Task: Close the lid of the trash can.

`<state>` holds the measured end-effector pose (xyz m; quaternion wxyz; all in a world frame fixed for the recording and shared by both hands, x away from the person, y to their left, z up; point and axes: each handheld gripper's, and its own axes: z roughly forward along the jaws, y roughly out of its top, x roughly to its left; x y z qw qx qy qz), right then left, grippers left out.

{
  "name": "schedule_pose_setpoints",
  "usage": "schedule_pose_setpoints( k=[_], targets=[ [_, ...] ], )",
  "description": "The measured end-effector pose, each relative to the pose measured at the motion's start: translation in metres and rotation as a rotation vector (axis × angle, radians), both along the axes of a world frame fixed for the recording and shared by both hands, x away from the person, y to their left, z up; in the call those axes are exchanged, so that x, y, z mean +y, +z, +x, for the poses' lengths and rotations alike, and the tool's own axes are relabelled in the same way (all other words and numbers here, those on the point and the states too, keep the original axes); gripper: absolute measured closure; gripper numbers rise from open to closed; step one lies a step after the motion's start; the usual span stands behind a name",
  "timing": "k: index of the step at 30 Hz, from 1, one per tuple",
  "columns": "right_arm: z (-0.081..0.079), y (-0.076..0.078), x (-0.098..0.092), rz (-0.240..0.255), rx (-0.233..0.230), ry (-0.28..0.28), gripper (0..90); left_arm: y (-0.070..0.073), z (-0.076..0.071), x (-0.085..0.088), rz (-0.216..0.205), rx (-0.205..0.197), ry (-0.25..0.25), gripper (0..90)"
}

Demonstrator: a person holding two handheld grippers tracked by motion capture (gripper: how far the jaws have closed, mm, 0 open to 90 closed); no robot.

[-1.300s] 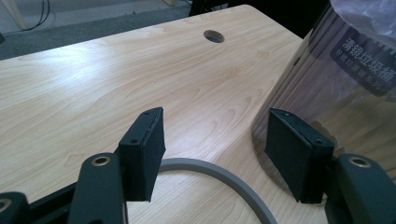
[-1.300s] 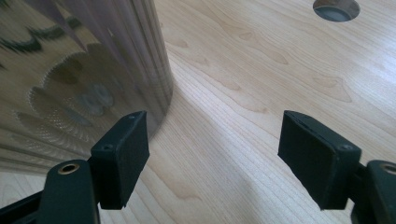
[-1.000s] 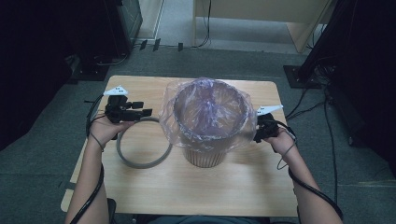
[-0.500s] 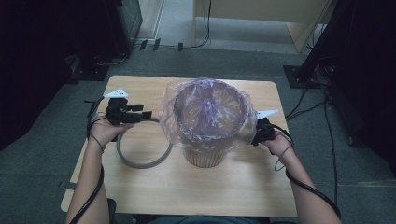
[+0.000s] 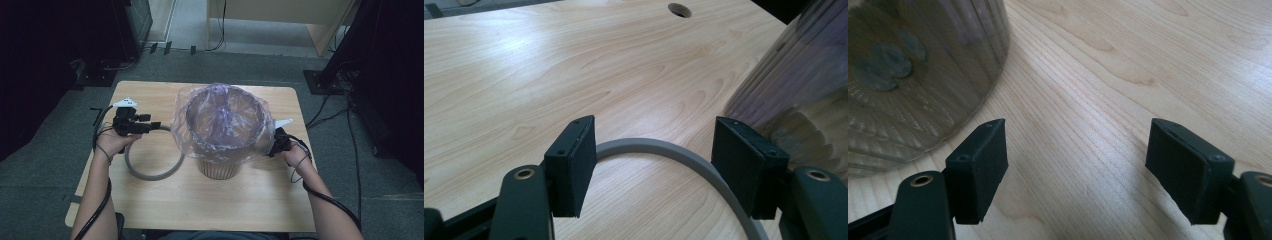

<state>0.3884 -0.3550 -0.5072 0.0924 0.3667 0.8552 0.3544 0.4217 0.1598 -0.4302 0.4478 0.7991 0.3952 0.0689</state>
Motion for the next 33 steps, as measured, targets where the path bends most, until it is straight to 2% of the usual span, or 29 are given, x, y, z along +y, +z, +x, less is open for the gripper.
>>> schedule_pose_setpoints(
  k=[4,8,19,25,30,33],
  targets=[
    [0.001,-0.004,0.002,-0.016,-0.009,0.005,24.4,-0.004,0.001,0.004,0.000,-0.002,0.012,34.0],
    [0.003,-0.008,0.001,-0.008,-0.052,0.012,23.9,-0.010,0.001,0.007,0.017,-0.020,0.015,34.0],
    [0.002,-0.015,0.002,0.010,-0.116,0.019,18.1,-0.020,0.003,0.016,0.009,-0.001,0.034,33.6],
    [0.002,-0.016,0.002,0.013,-0.118,0.018,17.6,-0.023,0.003,0.022,0.002,0.002,0.057,31.5],
    [0.002,-0.016,0.003,0.007,-0.118,0.011,15.4,-0.028,0.005,0.029,0.035,0.021,0.094,29.1],
    [0.002,-0.016,0.003,0.008,-0.118,0.011,15.4,-0.031,0.006,0.033,0.053,0.032,0.099,29.5]
  ],
)
